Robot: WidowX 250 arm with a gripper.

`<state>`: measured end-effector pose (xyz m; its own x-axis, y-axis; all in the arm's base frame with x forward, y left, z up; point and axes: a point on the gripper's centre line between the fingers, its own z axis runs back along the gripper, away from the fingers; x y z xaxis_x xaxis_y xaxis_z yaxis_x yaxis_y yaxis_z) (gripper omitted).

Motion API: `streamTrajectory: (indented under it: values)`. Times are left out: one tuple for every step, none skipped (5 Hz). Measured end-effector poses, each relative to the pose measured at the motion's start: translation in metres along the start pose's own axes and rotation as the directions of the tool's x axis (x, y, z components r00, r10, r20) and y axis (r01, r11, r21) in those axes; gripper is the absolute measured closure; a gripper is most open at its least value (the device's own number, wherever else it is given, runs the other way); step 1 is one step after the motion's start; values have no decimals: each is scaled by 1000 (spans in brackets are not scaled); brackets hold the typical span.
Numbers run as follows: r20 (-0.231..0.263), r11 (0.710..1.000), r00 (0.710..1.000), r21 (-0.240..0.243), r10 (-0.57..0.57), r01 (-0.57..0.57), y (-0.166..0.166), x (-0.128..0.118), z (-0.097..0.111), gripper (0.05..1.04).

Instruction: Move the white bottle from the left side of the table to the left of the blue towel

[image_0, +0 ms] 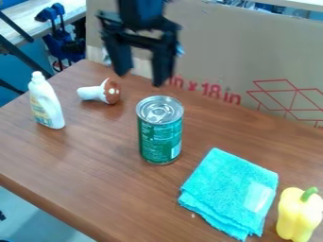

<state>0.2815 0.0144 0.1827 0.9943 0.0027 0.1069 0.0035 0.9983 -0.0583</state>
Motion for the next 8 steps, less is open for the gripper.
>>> streamTrajectory:
  values:
    - [-36,999,999,-4,33,-33,39,-4,-2,82]
    - [-74,999,996,-7,46,-47,68,-9,-4,82]
    - [-110,998,992,32,64,-61,88,-9,-7,82]
    - [-139,995,987,74,77,-67,99,-15,-4,82]
    - [-146,990,987,130,69,-50,110,-13,-4,82]
    - [-95,987,993,150,65,-50,127,-10,-4,82]
    - [-51,982,995,172,82,-73,147,-13,-6,82]
    - [-61,983,994,169,88,-76,153,-17,-9,82]
